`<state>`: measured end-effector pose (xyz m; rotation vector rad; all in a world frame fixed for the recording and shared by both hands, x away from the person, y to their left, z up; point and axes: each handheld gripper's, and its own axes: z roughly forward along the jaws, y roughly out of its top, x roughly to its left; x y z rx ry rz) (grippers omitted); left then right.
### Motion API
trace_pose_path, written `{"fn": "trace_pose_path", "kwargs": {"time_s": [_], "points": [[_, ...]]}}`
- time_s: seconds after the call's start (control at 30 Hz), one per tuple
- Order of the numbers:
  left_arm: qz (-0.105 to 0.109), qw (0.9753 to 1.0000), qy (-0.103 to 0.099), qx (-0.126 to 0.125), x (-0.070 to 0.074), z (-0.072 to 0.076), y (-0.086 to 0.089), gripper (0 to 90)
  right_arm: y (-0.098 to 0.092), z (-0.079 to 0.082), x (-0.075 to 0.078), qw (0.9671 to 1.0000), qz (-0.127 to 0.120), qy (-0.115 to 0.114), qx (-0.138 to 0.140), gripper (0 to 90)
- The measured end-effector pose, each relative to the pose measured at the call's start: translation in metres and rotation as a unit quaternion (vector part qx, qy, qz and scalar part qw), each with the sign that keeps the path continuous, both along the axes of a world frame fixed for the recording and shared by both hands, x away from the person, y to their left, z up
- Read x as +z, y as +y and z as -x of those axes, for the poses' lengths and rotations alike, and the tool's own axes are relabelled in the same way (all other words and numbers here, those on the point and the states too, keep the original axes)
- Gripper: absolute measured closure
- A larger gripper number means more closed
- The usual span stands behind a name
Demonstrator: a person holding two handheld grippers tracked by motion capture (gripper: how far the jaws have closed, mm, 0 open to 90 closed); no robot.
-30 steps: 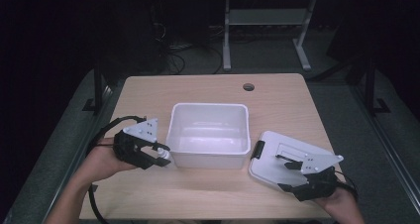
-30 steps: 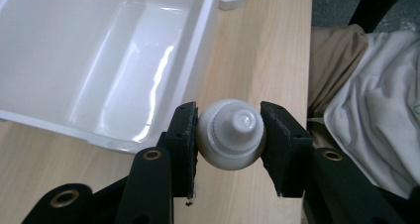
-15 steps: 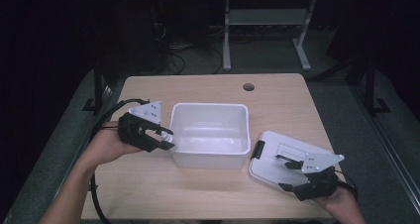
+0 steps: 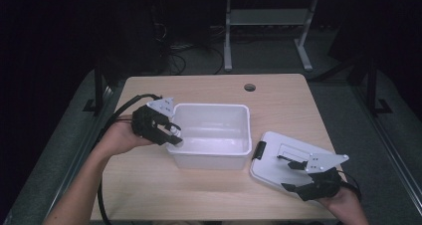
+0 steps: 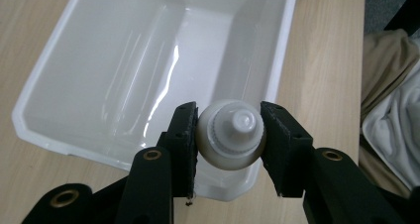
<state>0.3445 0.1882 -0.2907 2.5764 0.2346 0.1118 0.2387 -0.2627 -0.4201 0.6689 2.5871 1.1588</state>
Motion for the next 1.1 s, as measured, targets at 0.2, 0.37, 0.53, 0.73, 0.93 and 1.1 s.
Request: {"fn": "trace_pose_path", "kwargs": {"time_s": [0.2,0.37,0.53,0.73,0.93,1.1], "points": [[-0.015,0.9999,0.009,0.001,-0.013,-0.007,-0.006,59.8,-0.003,0.000,-0.001,1.0000,-0.004,0.001,-0.003,30.6],[-0.017,0.9998,0.003,0.006,-0.020,-0.012,-0.008,59.8,-0.004,0.001,-0.001,1.0000,-0.004,0.001,-0.005,30.6],[-0.024,0.9996,0.002,0.014,-0.032,-0.015,-0.008,59.8,-0.004,0.002,-0.001,0.9999,-0.007,0.001,-0.007,30.6],[-0.025,0.9994,0.002,0.022,-0.043,-0.019,-0.006,59.8,-0.003,0.000,-0.002,1.0000,-0.007,0.001,-0.004,30.6],[-0.032,0.9992,-0.002,0.023,-0.050,-0.020,-0.009,59.8,-0.001,-0.001,-0.003,1.0000,-0.005,0.004,-0.001,30.5],[-0.043,0.9989,-0.002,0.017,-0.055,-0.021,-0.015,59.8,-0.001,-0.002,-0.003,1.0000,-0.005,0.005,-0.001,30.4]]}}
